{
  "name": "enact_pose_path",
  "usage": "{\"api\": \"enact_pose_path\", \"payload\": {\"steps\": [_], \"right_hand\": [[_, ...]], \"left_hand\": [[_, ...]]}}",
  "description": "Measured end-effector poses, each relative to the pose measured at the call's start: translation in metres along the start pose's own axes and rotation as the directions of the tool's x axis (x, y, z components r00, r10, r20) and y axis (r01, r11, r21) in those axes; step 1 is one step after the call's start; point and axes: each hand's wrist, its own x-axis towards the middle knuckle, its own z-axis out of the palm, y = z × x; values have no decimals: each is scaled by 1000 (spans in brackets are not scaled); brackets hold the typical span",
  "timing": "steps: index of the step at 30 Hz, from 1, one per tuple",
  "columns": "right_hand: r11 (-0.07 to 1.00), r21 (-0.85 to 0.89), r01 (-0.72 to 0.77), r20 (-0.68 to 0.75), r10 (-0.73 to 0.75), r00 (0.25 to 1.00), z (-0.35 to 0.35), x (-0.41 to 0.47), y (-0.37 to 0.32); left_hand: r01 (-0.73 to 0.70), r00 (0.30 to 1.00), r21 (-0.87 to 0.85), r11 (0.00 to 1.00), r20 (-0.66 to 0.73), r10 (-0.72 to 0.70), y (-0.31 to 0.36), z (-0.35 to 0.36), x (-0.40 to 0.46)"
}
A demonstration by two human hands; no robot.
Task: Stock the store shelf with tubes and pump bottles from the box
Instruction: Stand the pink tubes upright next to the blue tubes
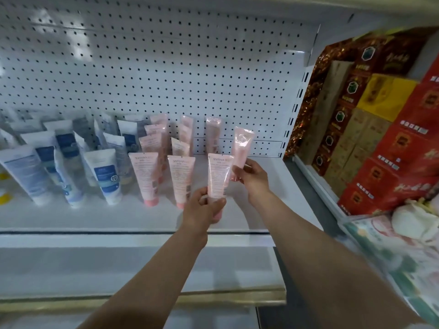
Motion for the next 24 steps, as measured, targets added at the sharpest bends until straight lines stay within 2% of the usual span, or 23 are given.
{"api": "enact_pose_path", "payload": {"steps": [12,21,24], "right_hand": [[995,-92,34,27,-31,999,39,57,11],[999,-33,18,34,-17,999,46,71,25],[997,-66,32,58,-28,998,50,78,29]], "left_hand": [[-38,999,7,999,9,38,3,-2,14],[-69,997,58,996,18,68,0,-6,6],[-82,996,85,993,32,80,-1,-7,3]]}}
